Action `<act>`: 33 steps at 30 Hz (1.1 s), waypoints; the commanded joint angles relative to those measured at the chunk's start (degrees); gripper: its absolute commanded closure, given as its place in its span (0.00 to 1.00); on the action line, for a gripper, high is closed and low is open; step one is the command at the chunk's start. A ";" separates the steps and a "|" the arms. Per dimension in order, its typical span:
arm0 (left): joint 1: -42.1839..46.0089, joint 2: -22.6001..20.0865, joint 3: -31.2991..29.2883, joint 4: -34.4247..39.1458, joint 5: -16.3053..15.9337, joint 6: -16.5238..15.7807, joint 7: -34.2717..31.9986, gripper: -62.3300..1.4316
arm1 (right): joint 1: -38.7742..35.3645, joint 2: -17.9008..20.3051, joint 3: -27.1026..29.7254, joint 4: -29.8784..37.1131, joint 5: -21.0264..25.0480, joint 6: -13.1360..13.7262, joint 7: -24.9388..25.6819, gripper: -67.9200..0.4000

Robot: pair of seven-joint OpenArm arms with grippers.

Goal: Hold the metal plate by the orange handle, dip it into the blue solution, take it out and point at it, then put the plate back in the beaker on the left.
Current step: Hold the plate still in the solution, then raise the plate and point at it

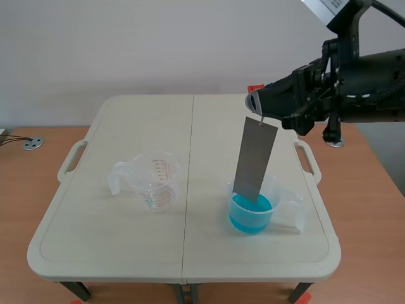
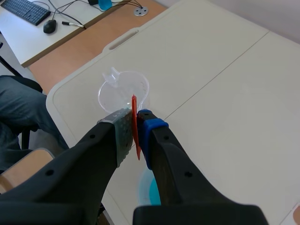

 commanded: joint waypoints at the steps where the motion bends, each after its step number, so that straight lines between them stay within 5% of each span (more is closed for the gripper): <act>1: 0.44 -0.35 0.07 0.28 -0.52 -0.17 -0.44 0.93 | 0.68 0.46 1.16 1.68 1.73 0.68 0.17 0.98; 8: -1.16 -1.62 0.37 0.28 -0.55 -0.85 -0.48 0.93 | 0.68 0.46 3.39 5.20 4.07 0.68 -0.83 0.98; 14: -3.63 -7.87 2.45 0.28 -0.76 -0.76 -0.61 0.93 | 0.68 0.46 5.14 7.74 5.11 0.68 -1.27 0.98; 24: -12.31 -19.12 2.67 0.28 -8.94 -1.22 -0.61 0.93 | 0.68 0.46 6.69 11.15 7.28 0.68 -1.73 0.98; 33: -27.12 -20.17 3.78 0.28 -9.44 -5.60 -0.61 0.93 | 0.70 0.46 6.69 14.53 7.74 0.46 -2.19 0.98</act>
